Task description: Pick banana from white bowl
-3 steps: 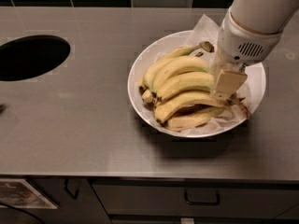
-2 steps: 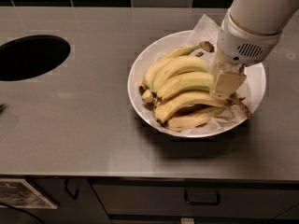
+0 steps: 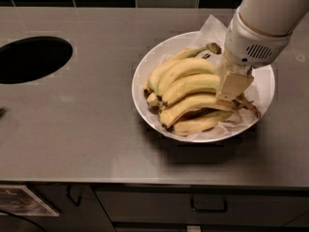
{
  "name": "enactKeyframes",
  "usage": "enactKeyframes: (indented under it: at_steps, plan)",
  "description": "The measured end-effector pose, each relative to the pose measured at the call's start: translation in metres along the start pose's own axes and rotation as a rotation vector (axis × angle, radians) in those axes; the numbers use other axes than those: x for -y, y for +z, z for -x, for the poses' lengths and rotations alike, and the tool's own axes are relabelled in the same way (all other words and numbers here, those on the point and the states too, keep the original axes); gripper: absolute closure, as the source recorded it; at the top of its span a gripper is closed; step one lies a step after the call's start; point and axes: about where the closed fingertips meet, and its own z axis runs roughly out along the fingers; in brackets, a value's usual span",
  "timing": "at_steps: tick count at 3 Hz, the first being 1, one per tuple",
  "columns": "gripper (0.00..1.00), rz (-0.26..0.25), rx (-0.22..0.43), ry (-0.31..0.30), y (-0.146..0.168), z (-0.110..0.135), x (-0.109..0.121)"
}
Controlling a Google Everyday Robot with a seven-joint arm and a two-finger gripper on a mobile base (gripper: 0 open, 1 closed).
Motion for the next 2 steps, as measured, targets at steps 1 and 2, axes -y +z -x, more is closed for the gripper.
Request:
enactKeyframes:
  at_steps: [1,2]
  plan:
    - [1.00,-0.040,0.054,0.011,-0.010,-0.004,0.000]
    - [1.00,-0.100,0.082,0.026,-0.027,-0.006,0.001]
